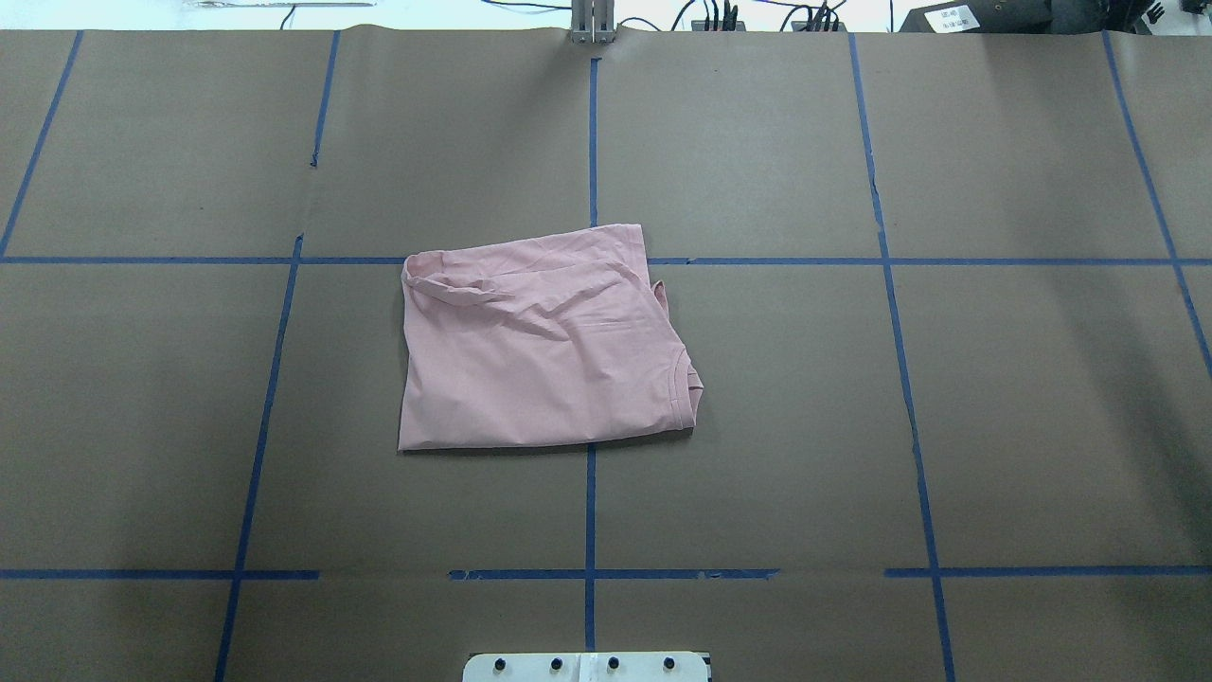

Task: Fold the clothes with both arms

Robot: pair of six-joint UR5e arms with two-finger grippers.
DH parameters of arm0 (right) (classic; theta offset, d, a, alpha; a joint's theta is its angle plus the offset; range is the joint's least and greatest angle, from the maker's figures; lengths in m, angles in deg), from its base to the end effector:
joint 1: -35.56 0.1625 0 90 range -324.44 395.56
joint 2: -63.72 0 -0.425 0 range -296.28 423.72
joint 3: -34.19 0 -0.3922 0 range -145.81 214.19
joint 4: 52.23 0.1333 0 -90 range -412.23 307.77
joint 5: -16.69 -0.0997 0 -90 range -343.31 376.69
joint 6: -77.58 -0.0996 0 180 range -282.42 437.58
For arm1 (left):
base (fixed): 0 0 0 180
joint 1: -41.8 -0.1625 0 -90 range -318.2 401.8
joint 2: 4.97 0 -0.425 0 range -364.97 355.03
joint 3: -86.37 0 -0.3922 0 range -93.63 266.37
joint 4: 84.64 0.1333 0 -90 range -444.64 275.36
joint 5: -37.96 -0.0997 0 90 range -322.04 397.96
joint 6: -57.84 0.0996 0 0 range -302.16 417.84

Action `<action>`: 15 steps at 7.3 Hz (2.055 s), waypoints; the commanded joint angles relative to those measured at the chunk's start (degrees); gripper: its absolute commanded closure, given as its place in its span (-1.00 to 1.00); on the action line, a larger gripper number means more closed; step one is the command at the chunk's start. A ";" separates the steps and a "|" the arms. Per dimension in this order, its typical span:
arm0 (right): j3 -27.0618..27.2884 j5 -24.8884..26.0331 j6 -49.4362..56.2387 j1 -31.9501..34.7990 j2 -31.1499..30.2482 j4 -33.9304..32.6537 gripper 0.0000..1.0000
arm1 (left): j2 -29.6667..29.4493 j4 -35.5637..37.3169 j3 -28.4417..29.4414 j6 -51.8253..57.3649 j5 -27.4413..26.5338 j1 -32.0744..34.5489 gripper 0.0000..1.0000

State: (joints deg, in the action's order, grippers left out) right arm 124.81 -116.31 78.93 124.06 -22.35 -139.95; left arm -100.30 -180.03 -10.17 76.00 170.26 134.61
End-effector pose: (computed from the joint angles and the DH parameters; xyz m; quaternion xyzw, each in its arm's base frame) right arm 0.0515 -0.5293 0.6159 0.0549 -0.3659 -0.0449 0.9279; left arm -0.0927 -0.5365 0.5458 0.2025 0.3253 0.1768 0.9066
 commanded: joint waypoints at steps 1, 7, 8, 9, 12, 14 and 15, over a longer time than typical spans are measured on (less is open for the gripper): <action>2.96 1.95 6.44 5.17 -9.71 0.97 -1.00 | 6.37 0.90 -0.40 0.22 1.64 1.32 -1.00; 10.63 1.87 6.82 5.37 -14.30 -6.58 -1.00 | 7.00 1.20 -0.50 -0.57 2.35 0.98 -1.00; 10.63 1.61 6.82 5.37 -14.30 -6.58 -1.00 | 7.52 0.91 -0.50 -0.57 2.18 0.97 -1.00; 10.72 1.52 6.91 5.37 -14.30 -6.58 -1.00 | 8.49 0.91 -0.41 -0.66 2.17 0.97 -1.00; 10.72 1.34 6.82 5.19 -14.22 -6.67 -1.00 | 10.77 0.91 -0.93 -0.49 2.26 1.06 -1.00; 10.72 0.72 6.82 5.19 -14.21 -6.67 -1.00 | 12.10 0.91 -1.20 -0.49 2.18 1.15 -1.00; 10.72 0.72 6.82 5.28 -14.21 -6.67 -1.00 | 12.27 0.91 -1.20 -0.57 2.09 1.15 -1.00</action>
State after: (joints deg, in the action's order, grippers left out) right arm 135.53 -115.51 85.75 129.27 -36.58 -146.62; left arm -88.43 -179.14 -11.33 75.49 172.44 135.74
